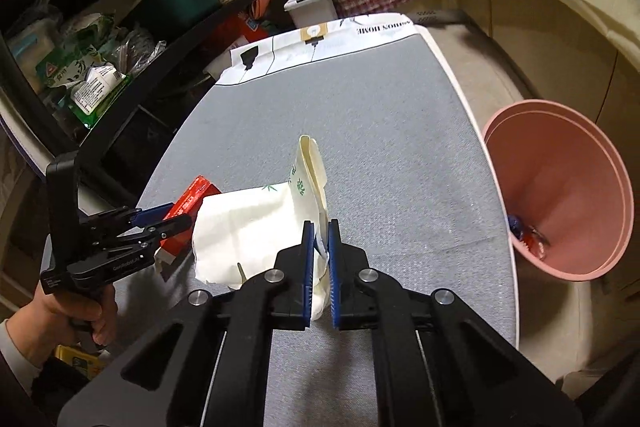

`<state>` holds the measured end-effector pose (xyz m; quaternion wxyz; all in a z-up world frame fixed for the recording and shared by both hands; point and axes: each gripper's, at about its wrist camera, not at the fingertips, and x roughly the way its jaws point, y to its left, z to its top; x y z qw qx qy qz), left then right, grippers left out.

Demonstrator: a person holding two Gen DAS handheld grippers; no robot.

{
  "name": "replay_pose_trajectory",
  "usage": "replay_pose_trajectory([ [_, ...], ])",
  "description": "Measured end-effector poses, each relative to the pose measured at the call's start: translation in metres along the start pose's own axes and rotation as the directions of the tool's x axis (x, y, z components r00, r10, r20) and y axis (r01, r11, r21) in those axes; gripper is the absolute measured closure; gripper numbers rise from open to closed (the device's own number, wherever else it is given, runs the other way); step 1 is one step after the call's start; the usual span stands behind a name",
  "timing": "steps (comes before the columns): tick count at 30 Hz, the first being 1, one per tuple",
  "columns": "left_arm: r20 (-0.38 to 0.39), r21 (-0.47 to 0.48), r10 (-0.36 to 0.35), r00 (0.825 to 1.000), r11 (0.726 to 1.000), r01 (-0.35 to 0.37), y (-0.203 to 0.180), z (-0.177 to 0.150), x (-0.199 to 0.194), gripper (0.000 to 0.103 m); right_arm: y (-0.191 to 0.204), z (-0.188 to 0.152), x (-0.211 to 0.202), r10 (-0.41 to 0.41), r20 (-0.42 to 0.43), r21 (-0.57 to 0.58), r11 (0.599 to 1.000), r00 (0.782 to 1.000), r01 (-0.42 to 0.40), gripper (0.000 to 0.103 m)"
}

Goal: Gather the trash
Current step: 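Grasp the red ointment box with the left tool while the right tool grasps the white paper bag, then carry the red box and paper bag over the pink bin with both tools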

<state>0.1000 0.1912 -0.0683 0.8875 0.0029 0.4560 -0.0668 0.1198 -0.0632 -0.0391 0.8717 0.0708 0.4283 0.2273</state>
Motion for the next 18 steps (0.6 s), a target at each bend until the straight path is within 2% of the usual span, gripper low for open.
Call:
replay_pose_trajectory([
  [18,0.087,-0.023,0.026,0.996,0.999,-0.024,-0.027,0.011,-0.028,0.068,-0.022,0.012,-0.04,-0.113,0.093,-0.035,0.993,0.989,0.117,0.096],
])
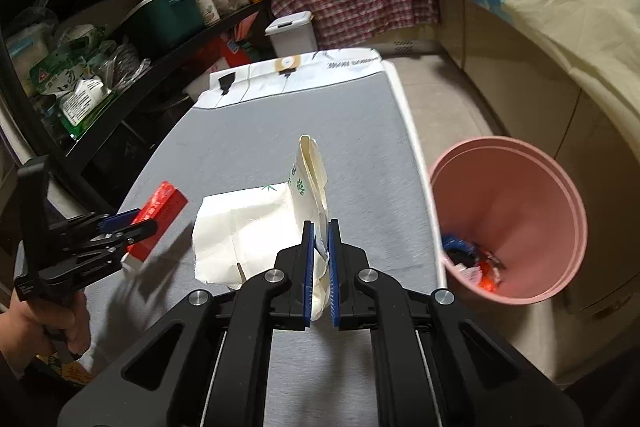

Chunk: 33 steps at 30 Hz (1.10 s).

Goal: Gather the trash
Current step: 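Carry the red box and paper bag over the pink bin with both tools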

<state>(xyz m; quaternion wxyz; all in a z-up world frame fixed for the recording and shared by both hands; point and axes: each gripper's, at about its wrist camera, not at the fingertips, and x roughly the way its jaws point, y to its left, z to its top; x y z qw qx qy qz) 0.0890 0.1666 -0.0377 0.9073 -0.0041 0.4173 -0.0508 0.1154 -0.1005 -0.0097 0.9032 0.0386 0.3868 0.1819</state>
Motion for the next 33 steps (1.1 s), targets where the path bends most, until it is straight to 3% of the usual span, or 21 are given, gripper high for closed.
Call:
replay_pose_trajectory([
  [16,0.063,-0.04,0.039,0.997,0.999,-0.037,-0.038,0.024,-0.03,0.068,-0.039,0.03,-0.041,-0.086,0.056,0.023,0.996,0.995,0.085,0.096],
  [33,0.092,-0.008,-0.02,0.996,1.0,0.021,-0.115,0.055,-0.039,0.068,-0.094,0.051,-0.067,-0.16,0.078,0.058,0.986,0.984,0.156,0.096],
])
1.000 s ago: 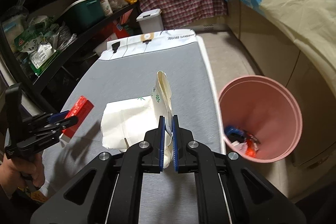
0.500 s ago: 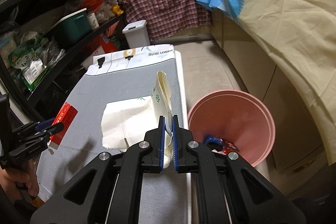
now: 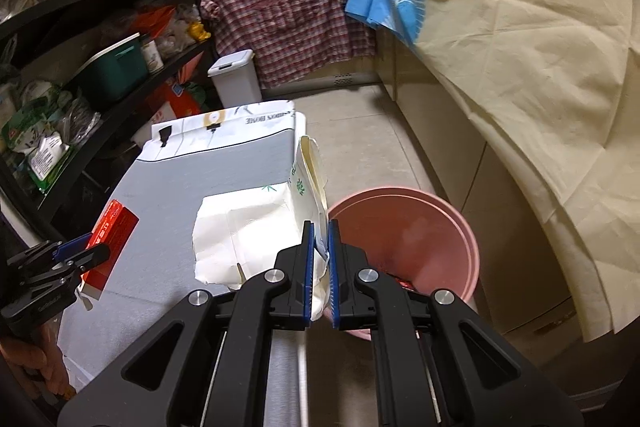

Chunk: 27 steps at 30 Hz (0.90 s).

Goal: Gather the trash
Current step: 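Carry the red box and paper bag over the pink bin with both tools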

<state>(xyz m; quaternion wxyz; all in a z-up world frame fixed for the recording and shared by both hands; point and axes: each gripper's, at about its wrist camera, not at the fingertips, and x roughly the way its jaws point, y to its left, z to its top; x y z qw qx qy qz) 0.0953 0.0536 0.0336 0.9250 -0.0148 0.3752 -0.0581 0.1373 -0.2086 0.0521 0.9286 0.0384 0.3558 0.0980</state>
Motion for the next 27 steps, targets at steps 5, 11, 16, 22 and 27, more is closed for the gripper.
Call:
replay_pose_trajectory([
  [5,0.017,0.009,-0.027,0.999,1.0,0.027,-0.022,0.015,0.003,0.068,-0.023,0.01,-0.001,-0.041,0.016,0.015,0.999,0.999,0.041,0.096],
  [11,0.026,0.03,-0.065,0.998,0.997,0.064,-0.052,0.034,0.012,0.068,-0.052,0.019,0.005,-0.126,0.016,0.039,0.991,0.992,0.125,0.096],
  [16,0.026,0.054,-0.1,0.995,0.994,0.098,-0.08,0.048,0.025,0.068,-0.075,0.021,0.014,-0.174,-0.005,0.073,0.982,0.985,0.174,0.096],
  [22,0.019,0.078,-0.138,0.99,0.988,0.137,-0.106,0.062,0.043,0.068,-0.085,0.023,0.027,-0.193,-0.02,0.073,0.978,0.981,0.194,0.096],
  [27,0.006,0.09,-0.164,0.986,0.983,0.163,-0.124,0.073,0.063,0.068,-0.091,0.023,0.04,-0.201,-0.04,0.078,0.976,0.979,0.204,0.096],
])
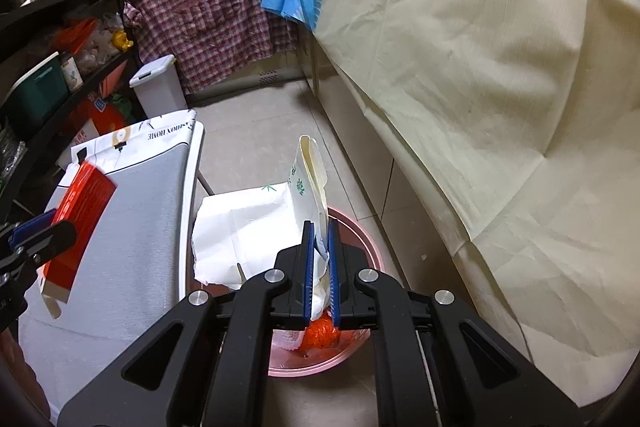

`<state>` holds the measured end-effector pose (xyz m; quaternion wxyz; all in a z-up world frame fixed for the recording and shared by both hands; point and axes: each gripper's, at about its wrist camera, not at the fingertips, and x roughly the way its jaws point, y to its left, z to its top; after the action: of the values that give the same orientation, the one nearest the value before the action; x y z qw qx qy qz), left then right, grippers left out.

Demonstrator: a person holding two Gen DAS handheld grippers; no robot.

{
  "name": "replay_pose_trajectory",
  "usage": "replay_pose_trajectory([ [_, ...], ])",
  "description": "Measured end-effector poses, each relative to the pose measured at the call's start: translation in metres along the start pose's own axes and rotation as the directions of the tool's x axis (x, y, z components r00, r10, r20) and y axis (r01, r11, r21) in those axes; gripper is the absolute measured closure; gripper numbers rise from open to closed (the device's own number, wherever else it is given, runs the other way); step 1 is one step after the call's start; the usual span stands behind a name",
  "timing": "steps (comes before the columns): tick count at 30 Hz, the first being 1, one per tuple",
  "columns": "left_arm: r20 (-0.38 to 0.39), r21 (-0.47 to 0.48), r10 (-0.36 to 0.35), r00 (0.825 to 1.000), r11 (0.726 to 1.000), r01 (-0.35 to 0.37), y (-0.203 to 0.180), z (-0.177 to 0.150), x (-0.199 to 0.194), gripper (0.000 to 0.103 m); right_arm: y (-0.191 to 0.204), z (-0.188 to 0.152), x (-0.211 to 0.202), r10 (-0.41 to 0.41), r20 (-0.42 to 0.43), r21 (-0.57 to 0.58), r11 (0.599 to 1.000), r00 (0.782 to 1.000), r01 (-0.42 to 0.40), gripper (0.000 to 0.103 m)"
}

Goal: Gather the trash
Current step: 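Carry the red box and paper bag over the pink bin with both tools, then open the left tool to drop the red box while the right tool drops the paper bag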

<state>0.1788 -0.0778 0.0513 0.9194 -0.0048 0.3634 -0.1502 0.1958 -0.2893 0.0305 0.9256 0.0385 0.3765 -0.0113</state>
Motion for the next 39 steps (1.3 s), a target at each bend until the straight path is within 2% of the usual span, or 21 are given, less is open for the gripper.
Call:
replay_pose_trajectory([
  [9,-0.033,0.031,-0.032,0.999,0.999,0.033,-0.019,0.016,0.042,0.068,-0.003,-0.001,0.027,-0.02,-0.04,-0.01,1.0,0.999,0.02,0.096],
  [19,-0.08,0.039,-0.041,0.996,0.998,0.045,-0.023,0.017,0.077,0.068,-0.001,0.003,0.049,-0.025,-0.076,-0.009,1.0,0.997,0.025,0.095],
  [22,-0.1,0.04,-0.057,0.993,0.997,0.061,-0.026,0.018,0.088,0.067,-0.004,0.004,0.055,-0.021,-0.085,0.004,1.0,0.996,0.022,0.089],
  [24,-0.106,0.03,-0.071,0.992,0.997,0.075,-0.026,0.019,0.091,0.066,-0.004,0.003,0.058,-0.013,-0.094,0.007,1.0,0.995,0.014,0.076],
  [26,-0.106,0.019,-0.086,0.991,0.996,0.088,-0.025,0.02,0.093,0.065,-0.004,0.003,0.057,-0.016,-0.09,0.004,1.0,0.996,0.016,0.07],
  [37,-0.075,0.022,-0.086,0.994,0.996,0.087,-0.022,0.016,0.071,0.065,-0.01,0.0,0.046,0.005,-0.042,0.023,1.0,0.999,-0.004,0.064],
  [39,-0.062,0.019,-0.074,0.995,0.997,0.076,-0.02,0.014,0.06,0.065,-0.01,0.0,0.038,0.009,-0.016,0.023,1.0,1.0,-0.008,0.059],
])
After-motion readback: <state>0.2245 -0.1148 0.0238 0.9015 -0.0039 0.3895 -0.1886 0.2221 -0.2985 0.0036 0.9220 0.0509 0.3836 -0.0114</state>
